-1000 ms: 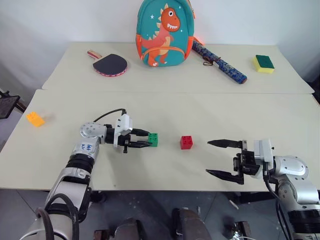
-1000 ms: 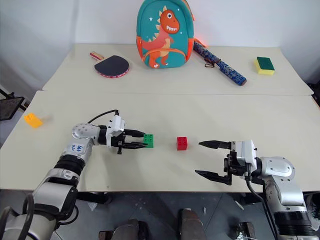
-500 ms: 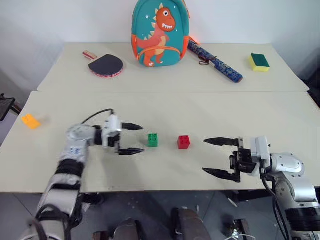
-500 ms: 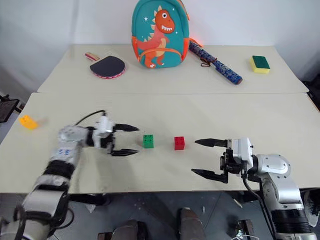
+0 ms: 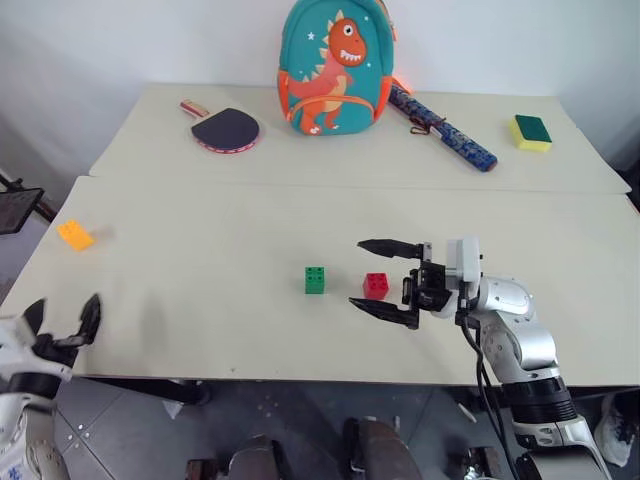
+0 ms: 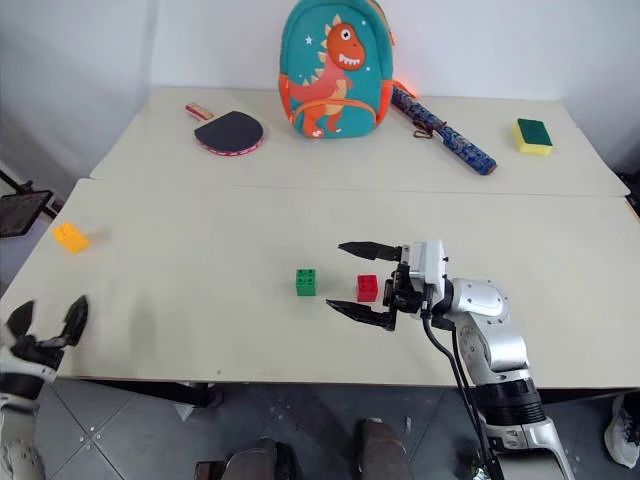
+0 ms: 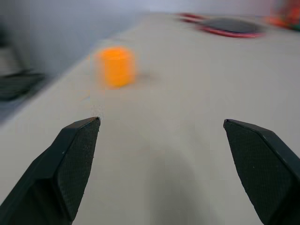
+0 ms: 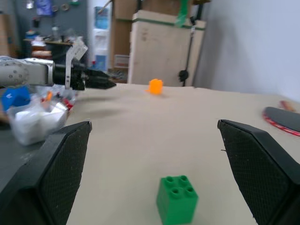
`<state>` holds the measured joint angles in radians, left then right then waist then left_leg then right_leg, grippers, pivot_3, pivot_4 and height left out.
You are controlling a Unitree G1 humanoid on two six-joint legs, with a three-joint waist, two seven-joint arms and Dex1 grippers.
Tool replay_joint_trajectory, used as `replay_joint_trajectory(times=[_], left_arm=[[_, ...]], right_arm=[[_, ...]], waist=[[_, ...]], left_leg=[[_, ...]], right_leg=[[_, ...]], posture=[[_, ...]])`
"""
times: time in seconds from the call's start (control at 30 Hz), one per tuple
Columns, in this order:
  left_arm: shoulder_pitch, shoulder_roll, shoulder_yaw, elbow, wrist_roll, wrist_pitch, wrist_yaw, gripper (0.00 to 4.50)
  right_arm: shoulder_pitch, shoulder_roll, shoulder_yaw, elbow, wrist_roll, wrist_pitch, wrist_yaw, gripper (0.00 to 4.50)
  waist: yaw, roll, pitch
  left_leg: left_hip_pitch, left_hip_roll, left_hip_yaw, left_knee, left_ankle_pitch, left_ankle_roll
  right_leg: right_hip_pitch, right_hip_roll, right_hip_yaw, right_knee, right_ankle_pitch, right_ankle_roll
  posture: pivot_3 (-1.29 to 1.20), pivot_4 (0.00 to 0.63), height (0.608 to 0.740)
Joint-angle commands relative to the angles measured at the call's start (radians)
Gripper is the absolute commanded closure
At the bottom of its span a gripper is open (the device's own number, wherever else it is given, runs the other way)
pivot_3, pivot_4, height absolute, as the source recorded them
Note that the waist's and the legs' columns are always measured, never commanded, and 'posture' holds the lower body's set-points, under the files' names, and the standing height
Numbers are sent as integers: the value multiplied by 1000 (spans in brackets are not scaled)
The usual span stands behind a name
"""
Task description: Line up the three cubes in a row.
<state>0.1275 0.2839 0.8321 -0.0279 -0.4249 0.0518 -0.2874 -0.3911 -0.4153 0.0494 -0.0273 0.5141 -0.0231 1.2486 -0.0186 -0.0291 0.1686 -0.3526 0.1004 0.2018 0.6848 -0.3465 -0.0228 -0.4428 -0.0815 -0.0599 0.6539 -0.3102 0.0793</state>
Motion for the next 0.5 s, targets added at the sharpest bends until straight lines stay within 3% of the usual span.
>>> replay_joint_trajectory(times=[0.03, 0.13, 0.23, 0.37, 0.5], left_arm=[[7, -50, 12, -112, -26, 19, 138, 9], [-34, -81, -47, -151, 2, 72, 236, 9], [-174, -59, -95, -108, 52, 146, 392, 9], [-364, 24, -141, 58, 130, 194, 500, 9], [-592, 147, -173, 377, 164, 169, 522, 9]], right_arm=[[-22, -4, -7, 11, 5, -20, 22, 0], [-33, -9, -6, 31, 7, -20, 41, 0], [-41, -13, -6, 49, 5, -13, 51, 0], [-42, -12, 1, 55, 1, -8, 55, 0], [-35, -9, 6, 45, -5, -3, 45, 0]], waist=[[1, -3, -2], [0, -4, -3], [4, -5, -3], [4, -6, -4], [-7, -6, -4]], left_leg=[[0, 0, 0, 0, 0, 0], [1, 0, 0, 0, 0, 0], [0, 0, 0, 0, 1, -1], [0, 1, 1, 0, 2, -2], [0, 1, 5, -1, 2, -2]], right_leg=[[1, 0, 0, 0, 0, 0], [1, 0, 0, 0, 1, -1], [1, 1, 0, 0, 1, -1], [1, 2, -1, 0, 1, -2], [0, 2, -4, 1, 1, -2]], posture=[[0, 150, 740], [0, 150, 740], [0, 150, 740], [0, 150, 740], [0, 150, 740]])
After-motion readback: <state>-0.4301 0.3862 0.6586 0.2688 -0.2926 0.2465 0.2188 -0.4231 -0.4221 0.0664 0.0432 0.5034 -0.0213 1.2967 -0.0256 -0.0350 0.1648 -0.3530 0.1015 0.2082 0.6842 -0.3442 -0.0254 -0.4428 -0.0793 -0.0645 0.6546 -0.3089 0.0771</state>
